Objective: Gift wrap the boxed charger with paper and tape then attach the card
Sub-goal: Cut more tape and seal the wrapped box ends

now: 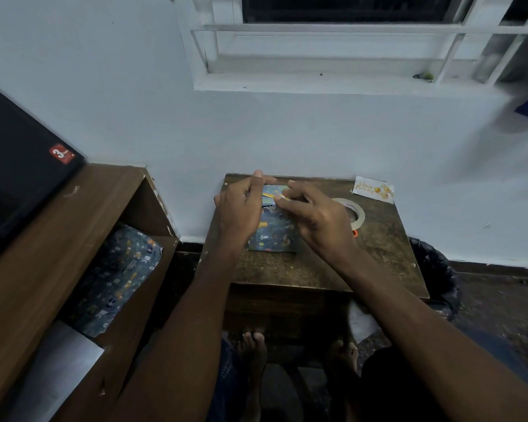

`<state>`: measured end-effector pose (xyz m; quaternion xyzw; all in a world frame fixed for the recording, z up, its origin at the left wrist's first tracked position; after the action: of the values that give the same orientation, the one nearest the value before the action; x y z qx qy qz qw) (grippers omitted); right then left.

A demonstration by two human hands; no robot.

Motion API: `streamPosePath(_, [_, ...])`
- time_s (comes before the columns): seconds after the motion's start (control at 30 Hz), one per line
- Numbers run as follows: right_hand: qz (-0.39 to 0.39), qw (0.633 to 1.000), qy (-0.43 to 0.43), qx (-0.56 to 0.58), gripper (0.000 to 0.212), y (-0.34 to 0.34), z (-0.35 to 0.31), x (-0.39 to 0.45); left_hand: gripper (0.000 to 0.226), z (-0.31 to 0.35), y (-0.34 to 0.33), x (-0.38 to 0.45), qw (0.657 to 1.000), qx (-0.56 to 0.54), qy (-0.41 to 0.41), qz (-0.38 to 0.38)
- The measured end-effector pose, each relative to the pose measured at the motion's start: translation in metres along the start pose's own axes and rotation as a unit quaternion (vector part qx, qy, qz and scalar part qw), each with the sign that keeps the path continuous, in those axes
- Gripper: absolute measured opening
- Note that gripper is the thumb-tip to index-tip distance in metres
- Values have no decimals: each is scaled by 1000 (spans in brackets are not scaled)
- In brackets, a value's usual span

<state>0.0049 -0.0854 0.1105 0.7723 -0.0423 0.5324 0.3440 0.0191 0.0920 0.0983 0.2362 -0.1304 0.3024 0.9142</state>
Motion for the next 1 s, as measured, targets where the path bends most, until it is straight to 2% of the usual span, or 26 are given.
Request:
streamPosePath(0.07, [28,996,66,-44,34,3,-7,-3,55,-2,-2,0,1000,4,2,-8])
streamPosePath(0.17, [62,980,154,-109,34,6,-14,-5,52,-5,-2,-2,1000,17,3,-15])
streamPosePath(0.3, [56,977,172,-111,21,2,-11,-9,52,-4,-2,-1,1000,27,4,-7])
streamPosePath(0.4, [92,990,98,-41,8,11,-13,-2,58,0,-3,0,1000,23,7,0])
streamPosePath(0.43, [114,992,49,-11,12,17,-11,2,59,0,-3,0,1000,21,8,2])
streamPosePath(0.5, [120,989,-74,46,34,24,-1,13,62,0,-1,2,1000,21,7,6])
streamPosePath(0.57, [70,974,-198,88,55,21,14,17,63,1,0,5,999,34,2,9])
streamPosePath(0.6, [37,962,-246,108,59,17,21,16,64,4,0,6,999,43,-5,11])
streamPosePath(0.67, [-8,937,-313,156,50,11,32,11,64,14,-1,7,997,66,-19,37])
streamPosePath(0.77, [-35,925,-326,192,36,9,35,8,51,39,-5,6,982,131,-92,102])
streamPosePath(0.83, [-51,928,-307,206,34,10,32,11,37,61,-16,3,975,119,-160,102])
streamPosePath(0.93, [-68,927,-297,218,25,11,31,13,31,88,-44,-3,976,68,-205,-16])
streamPosePath(1.0, [-76,916,-310,241,22,13,37,12,38,91,-60,-5,982,47,-166,-78])
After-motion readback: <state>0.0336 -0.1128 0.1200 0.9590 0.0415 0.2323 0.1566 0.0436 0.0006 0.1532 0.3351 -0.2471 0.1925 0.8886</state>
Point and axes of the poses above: each hand's wrist, its own x-axis towards the middle knuckle, its own y-axis out of the back of the hand, z = x × y, the point moved 6 cm from there along x, towards the middle knuckle, and after that the axes turned 12 degrees about z, right-handed, at the moved point
